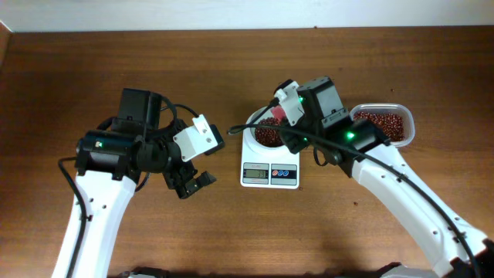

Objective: Scoop and weigh 50g on scale
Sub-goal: 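Return the scoop into the bean tub with the right gripper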

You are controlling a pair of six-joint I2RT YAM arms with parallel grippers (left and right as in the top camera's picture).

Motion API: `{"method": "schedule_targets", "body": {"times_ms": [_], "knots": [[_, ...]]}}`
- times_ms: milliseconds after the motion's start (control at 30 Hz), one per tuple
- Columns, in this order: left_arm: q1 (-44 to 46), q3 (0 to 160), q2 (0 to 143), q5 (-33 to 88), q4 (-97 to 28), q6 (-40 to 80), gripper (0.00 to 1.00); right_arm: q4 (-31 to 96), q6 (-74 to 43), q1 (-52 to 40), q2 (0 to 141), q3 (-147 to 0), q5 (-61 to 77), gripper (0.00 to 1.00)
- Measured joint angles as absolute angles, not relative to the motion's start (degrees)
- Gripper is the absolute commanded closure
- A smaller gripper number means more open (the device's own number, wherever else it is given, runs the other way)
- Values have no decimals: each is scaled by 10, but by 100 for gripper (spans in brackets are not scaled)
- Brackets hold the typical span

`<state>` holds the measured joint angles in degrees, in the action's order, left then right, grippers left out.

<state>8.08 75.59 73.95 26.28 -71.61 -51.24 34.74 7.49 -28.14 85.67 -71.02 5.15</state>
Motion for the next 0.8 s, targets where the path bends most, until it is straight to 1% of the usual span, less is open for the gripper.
{"method": "schedule_targets", "body": {"times_ms": [200, 433, 567, 667, 800], "knots": [[81, 756, 740, 263, -716, -512, 1, 350, 75, -258, 824, -722, 64, 96], [81, 756, 740, 263, -716, -512, 1, 359, 70, -258, 876, -724, 80, 96], [81, 756, 740, 263, -716, -512, 1, 378, 62, -180, 837, -758, 75, 96], [81, 756, 740, 263, -716, -512, 1, 438, 61, -83, 793, -776, 34, 96], [81, 756, 740, 263, -716, -512, 1, 500, 60, 15, 815, -776, 8, 96]]}}
